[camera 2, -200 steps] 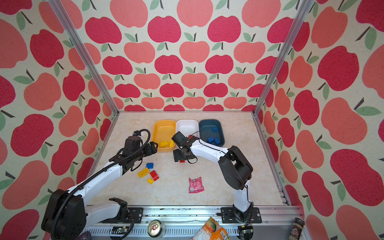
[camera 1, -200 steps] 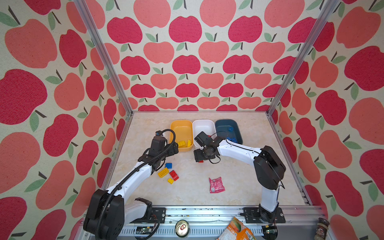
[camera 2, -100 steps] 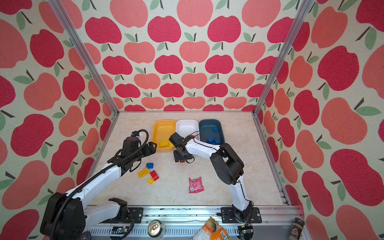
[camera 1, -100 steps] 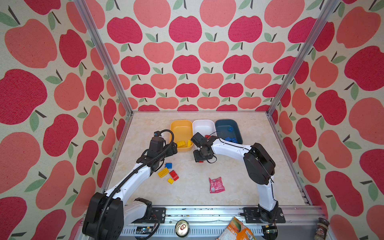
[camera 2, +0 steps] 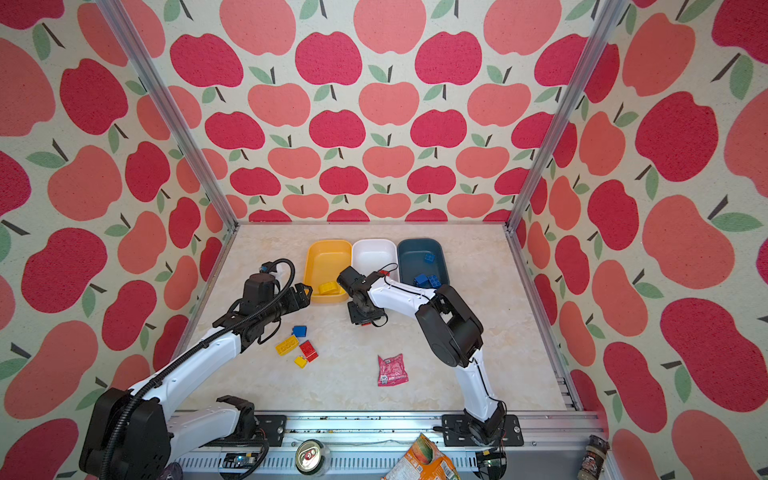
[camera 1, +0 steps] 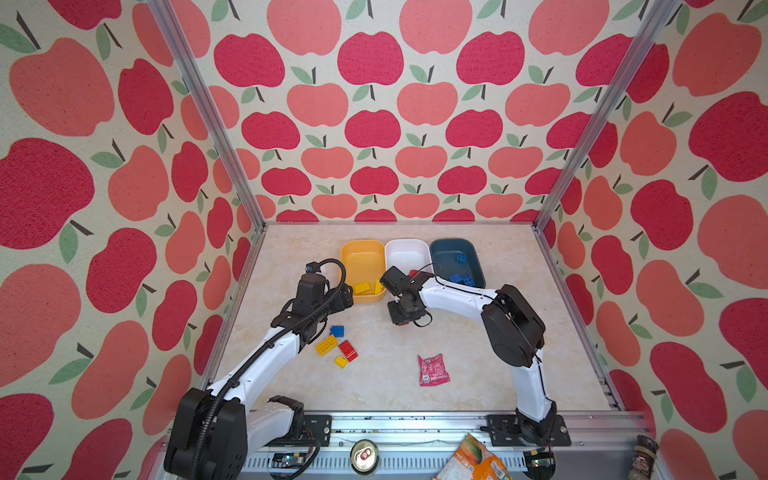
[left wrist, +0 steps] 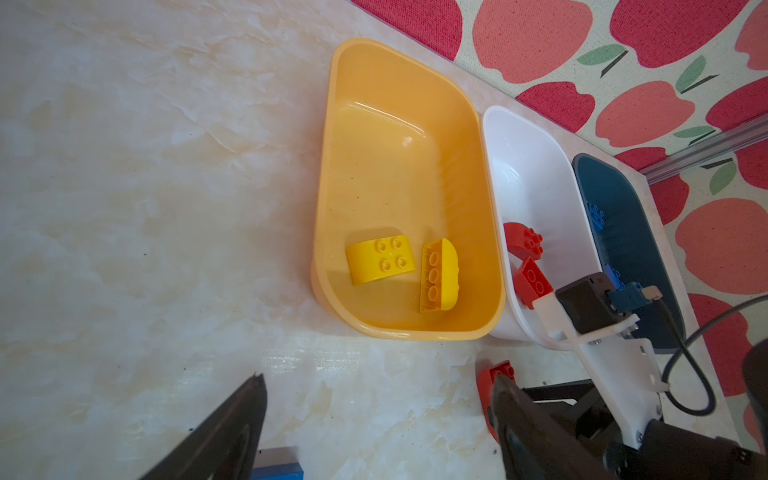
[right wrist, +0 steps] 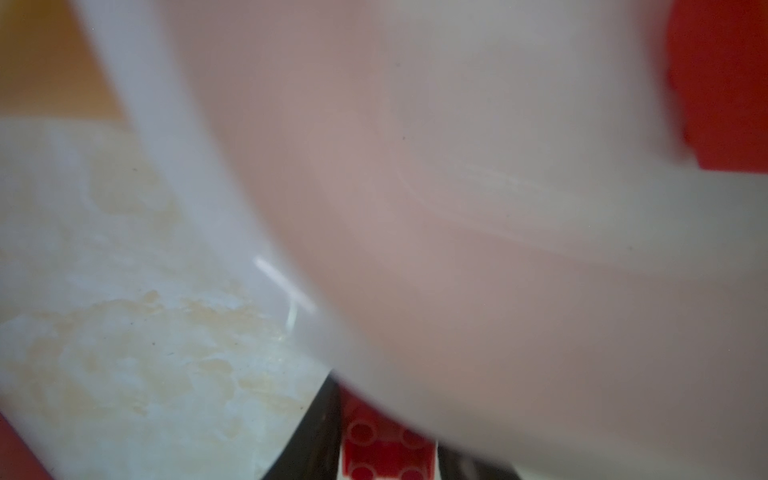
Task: Sort the legos into containers by color
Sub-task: 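Move the right gripper down to the red brick beside the white bin, then close the right gripper on the red brick and lift it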
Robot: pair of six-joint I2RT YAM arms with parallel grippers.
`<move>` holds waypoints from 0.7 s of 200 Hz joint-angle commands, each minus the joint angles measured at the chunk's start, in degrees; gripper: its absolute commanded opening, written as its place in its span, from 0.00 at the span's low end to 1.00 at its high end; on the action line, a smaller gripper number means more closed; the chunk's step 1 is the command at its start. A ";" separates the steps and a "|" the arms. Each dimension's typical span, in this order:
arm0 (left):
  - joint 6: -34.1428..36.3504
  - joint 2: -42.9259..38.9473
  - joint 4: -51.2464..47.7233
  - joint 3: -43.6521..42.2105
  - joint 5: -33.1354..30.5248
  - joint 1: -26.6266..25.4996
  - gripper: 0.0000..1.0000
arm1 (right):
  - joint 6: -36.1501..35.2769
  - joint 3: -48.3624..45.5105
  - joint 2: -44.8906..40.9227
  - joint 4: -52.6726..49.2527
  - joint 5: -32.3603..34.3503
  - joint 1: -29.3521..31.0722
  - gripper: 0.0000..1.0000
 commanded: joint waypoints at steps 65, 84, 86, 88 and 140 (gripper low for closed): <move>-0.30 -0.54 0.03 -0.26 0.36 0.38 0.87 | -2.44 -0.29 -7.87 -2.45 -1.59 0.92 0.30; -0.30 -0.27 0.12 -0.25 0.35 0.42 0.87 | -3.02 -0.12 -10.43 -3.46 -1.74 1.17 0.30; -0.30 -0.27 0.12 -0.25 0.35 0.39 0.87 | -3.07 -0.12 -10.71 -3.57 -1.75 1.18 0.30; -0.30 -0.24 0.12 -0.25 0.33 0.41 0.87 | -3.10 -0.05 -11.00 -3.64 -1.80 1.19 0.30; -0.49 0.07 0.30 -0.17 0.44 0.39 0.87 | -4.40 2.44 -14.52 -5.04 0.18 0.43 0.29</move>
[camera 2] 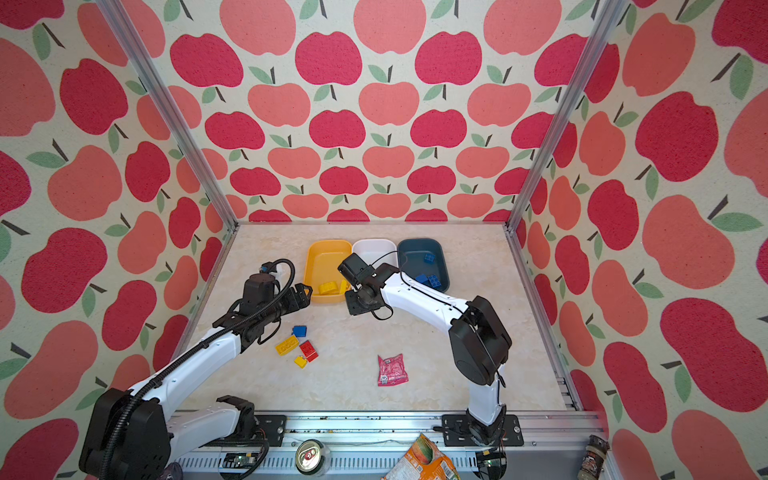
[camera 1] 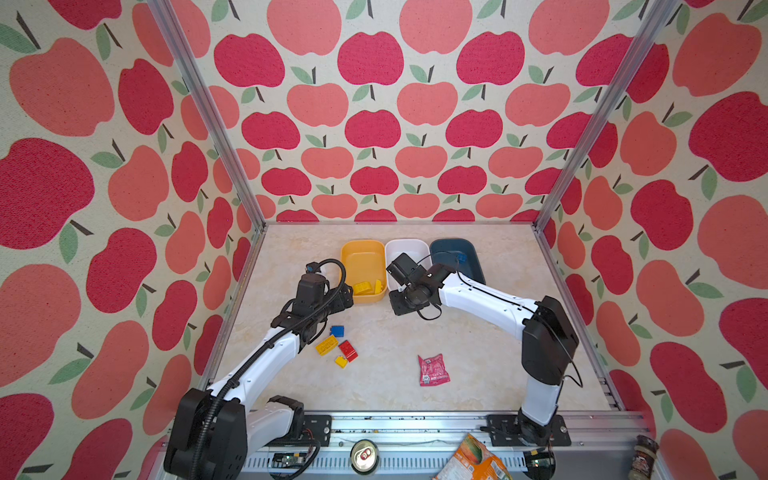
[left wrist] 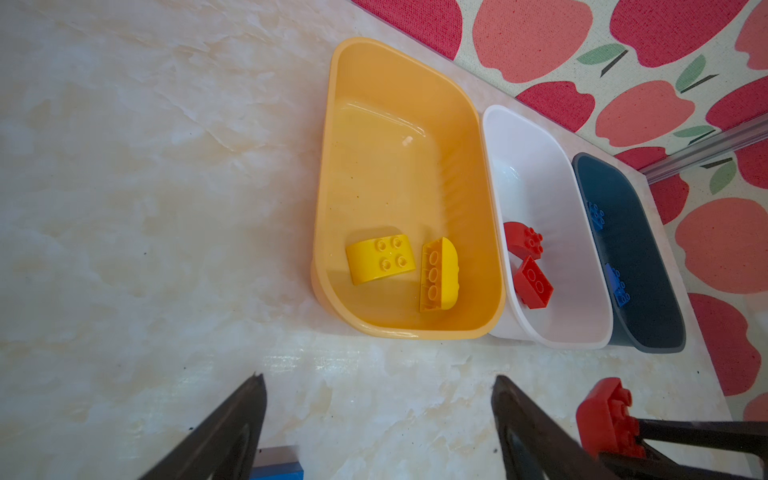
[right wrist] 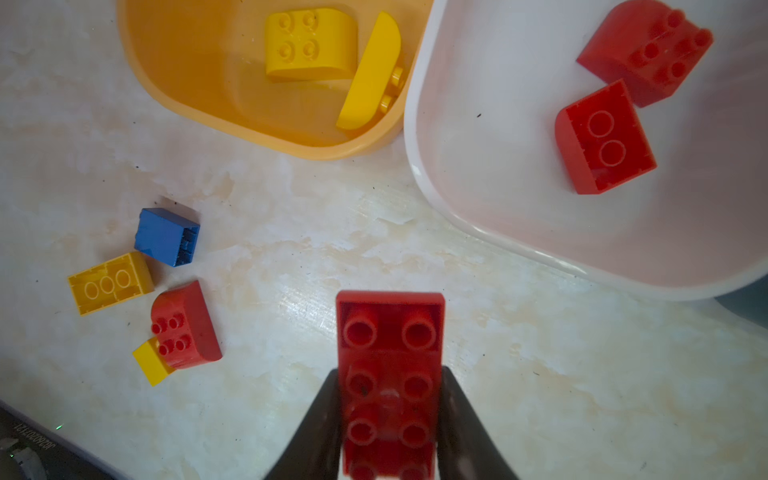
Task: Sort the legos into containers by color
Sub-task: 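Close the right gripper on the red brick and lift it, then carry the red brick over the white bin and release it with the right gripper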
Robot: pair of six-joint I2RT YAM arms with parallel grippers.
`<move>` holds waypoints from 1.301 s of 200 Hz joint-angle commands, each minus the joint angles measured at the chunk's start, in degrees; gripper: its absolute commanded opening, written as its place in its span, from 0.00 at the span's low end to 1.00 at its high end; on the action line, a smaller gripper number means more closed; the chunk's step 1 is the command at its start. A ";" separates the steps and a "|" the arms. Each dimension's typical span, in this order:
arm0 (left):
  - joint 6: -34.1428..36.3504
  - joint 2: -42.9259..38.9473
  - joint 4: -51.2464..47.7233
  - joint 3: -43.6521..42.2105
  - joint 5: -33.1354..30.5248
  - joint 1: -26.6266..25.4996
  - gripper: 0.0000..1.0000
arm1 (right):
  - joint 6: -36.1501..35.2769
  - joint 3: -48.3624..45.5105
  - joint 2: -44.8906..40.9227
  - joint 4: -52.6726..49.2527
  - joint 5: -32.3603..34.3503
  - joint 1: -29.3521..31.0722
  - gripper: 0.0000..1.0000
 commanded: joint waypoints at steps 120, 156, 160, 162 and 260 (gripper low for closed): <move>-1.09 -2.84 -2.09 -1.26 0.00 0.38 0.88 | -6.21 12.56 8.68 1.85 2.75 -10.74 0.29; -1.43 -2.85 -2.88 -2.07 -0.18 0.38 0.88 | -7.00 15.78 12.28 1.30 2.33 -11.92 0.30; -1.52 -2.87 -2.96 -2.13 -0.18 0.36 0.88 | -7.10 16.06 12.63 1.26 2.38 -11.92 0.30; -1.53 -2.87 -2.97 -2.16 -0.25 0.33 0.88 | -7.15 16.18 12.76 1.22 2.40 -11.94 0.30; -1.62 -5.00 -5.20 -2.43 -0.97 0.36 0.88 | -7.26 18.30 15.19 0.11 1.60 -12.10 0.54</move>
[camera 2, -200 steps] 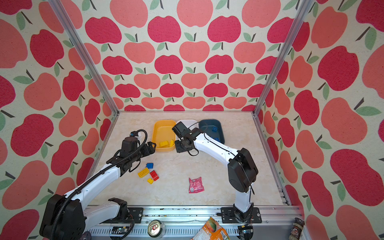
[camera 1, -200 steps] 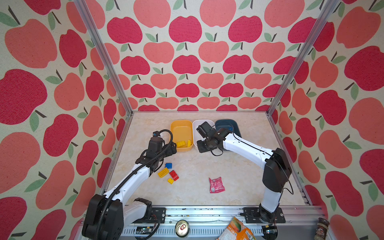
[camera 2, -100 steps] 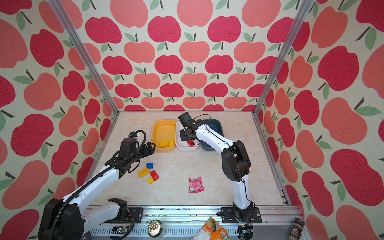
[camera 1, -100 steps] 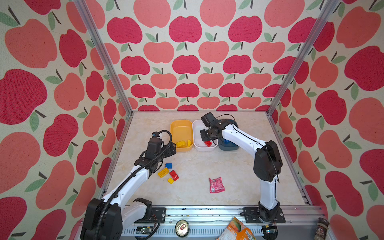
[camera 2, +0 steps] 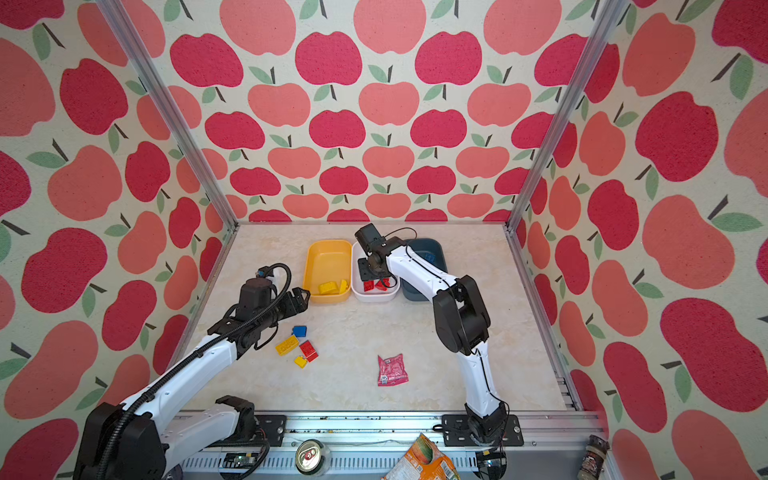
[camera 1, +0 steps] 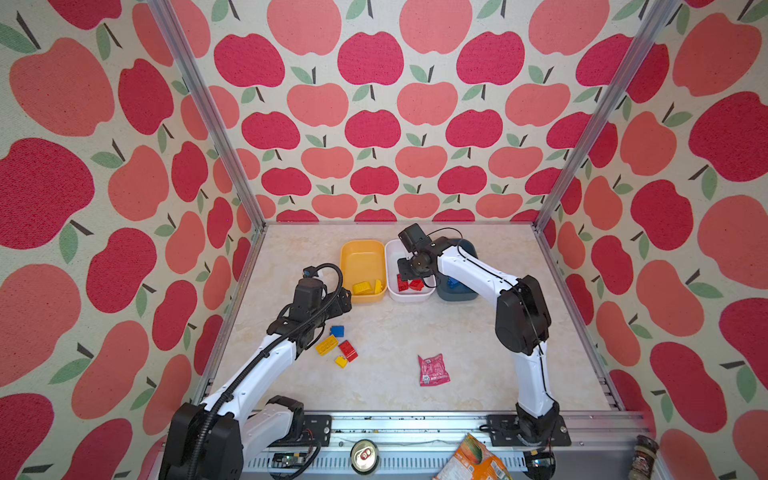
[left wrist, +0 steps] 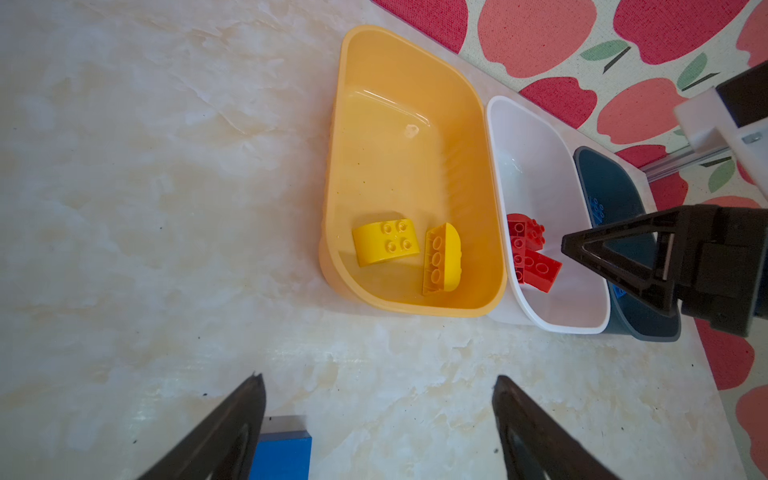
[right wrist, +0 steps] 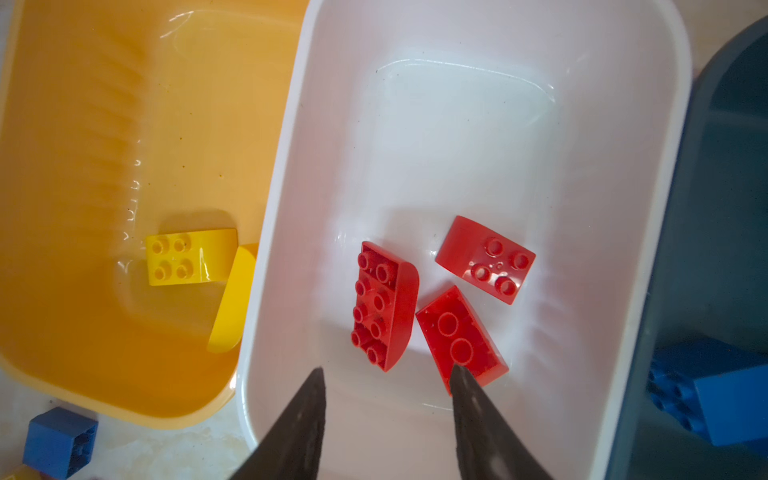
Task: Sort the legos into containers by color
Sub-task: 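Carry the red brick over the white bin and release it with the right gripper, then raise the right gripper from the white bin while the left gripper moves to the pile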
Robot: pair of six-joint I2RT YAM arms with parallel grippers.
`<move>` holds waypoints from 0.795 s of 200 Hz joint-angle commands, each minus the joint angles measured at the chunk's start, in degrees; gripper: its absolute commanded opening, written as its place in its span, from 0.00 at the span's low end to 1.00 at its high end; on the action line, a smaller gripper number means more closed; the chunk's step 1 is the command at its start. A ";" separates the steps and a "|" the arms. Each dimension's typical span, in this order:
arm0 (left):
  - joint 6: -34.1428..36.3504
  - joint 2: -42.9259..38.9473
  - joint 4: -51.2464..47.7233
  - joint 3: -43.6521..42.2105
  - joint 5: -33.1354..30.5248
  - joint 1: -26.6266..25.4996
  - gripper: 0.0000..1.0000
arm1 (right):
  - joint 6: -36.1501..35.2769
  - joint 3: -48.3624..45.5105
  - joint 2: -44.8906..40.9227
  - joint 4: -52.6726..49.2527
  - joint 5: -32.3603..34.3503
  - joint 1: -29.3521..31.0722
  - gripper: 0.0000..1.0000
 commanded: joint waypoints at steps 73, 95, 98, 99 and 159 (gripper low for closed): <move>-1.91 -2.07 -8.89 -0.05 -2.81 0.21 0.88 | -0.20 -1.95 -3.82 -0.92 -0.96 -0.11 0.54; -2.43 -2.87 -13.62 0.34 -3.58 -0.16 0.87 | 0.00 -4.58 -5.98 -0.37 -1.32 -0.15 0.54; -2.48 -3.06 -14.26 0.35 -3.74 -0.29 0.87 | -0.02 -5.00 -6.31 -0.28 -1.42 -0.18 0.54; -2.50 -3.09 -14.44 0.40 -3.82 -0.37 0.86 | -0.02 -5.15 -6.41 -0.31 -1.42 -0.14 0.54; -2.39 -1.75 -31.93 4.55 -6.32 -3.89 0.84 | -0.46 -10.68 -11.44 -0.68 -2.91 -0.19 0.60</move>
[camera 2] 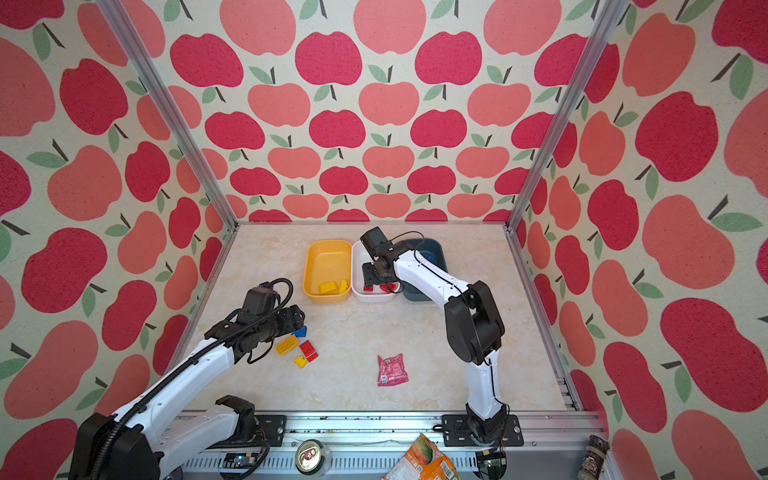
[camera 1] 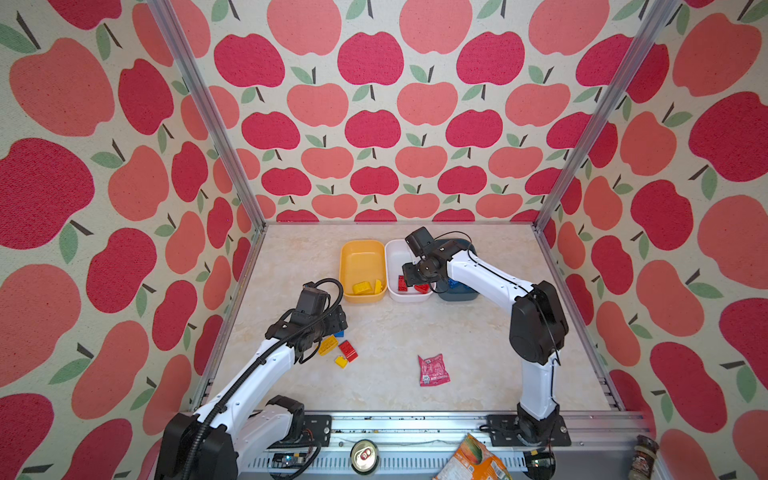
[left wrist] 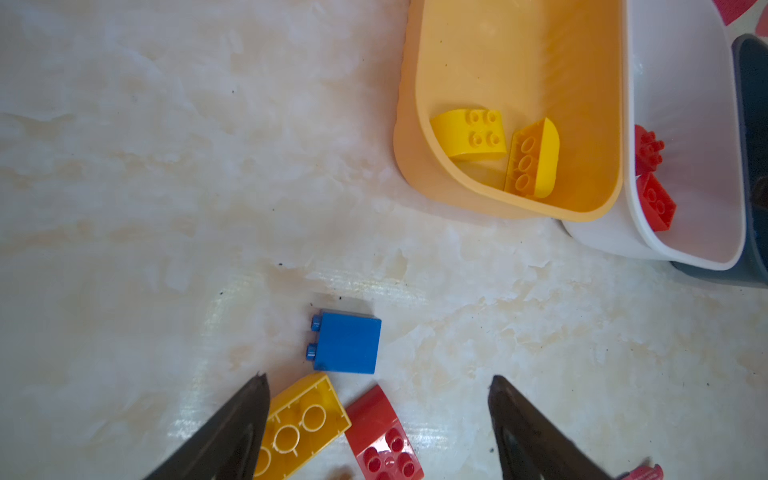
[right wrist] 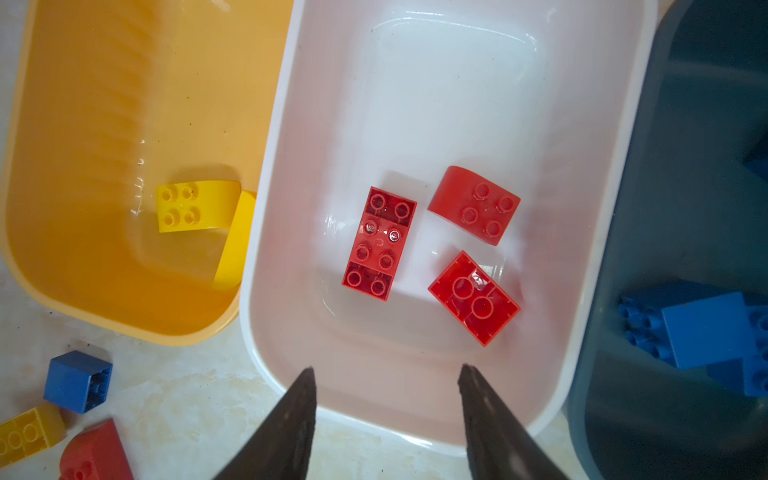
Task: Sort the legos into containers by color
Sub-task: 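Raise the right gripper from the white bin while the left gripper moves to the pile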
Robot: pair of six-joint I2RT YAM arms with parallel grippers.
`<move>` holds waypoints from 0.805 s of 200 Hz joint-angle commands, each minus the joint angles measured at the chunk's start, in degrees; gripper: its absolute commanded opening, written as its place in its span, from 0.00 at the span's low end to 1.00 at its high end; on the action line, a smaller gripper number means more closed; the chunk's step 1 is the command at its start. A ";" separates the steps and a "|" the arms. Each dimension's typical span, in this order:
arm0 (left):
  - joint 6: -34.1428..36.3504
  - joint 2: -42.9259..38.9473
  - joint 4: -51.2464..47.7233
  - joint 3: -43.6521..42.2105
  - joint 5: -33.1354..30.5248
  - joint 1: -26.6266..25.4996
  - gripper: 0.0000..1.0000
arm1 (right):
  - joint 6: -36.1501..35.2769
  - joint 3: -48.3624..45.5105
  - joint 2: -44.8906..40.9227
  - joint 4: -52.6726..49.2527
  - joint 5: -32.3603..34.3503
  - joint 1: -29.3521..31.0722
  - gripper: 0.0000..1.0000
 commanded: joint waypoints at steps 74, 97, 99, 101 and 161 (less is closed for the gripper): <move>10.03 12.16 -23.48 13.30 -2.49 -1.92 0.83 | 1.12 -12.55 -13.44 -0.89 -4.48 -0.19 0.67; 12.98 16.14 -22.84 15.47 -1.46 -3.11 0.82 | 1.63 -15.86 -16.76 -0.91 -4.59 -0.27 0.69; 13.06 16.51 -22.88 15.70 -1.56 -3.14 0.82 | 1.71 -16.08 -17.00 -1.04 -4.63 -0.27 0.69; 13.15 16.87 -22.95 15.84 -1.61 -3.21 0.82 | 1.77 -16.34 -17.29 -1.01 -4.63 -0.27 0.69; 13.01 23.38 -21.95 16.45 -2.26 -1.77 0.82 | 3.93 -23.28 -24.94 -1.17 -5.49 -0.62 0.70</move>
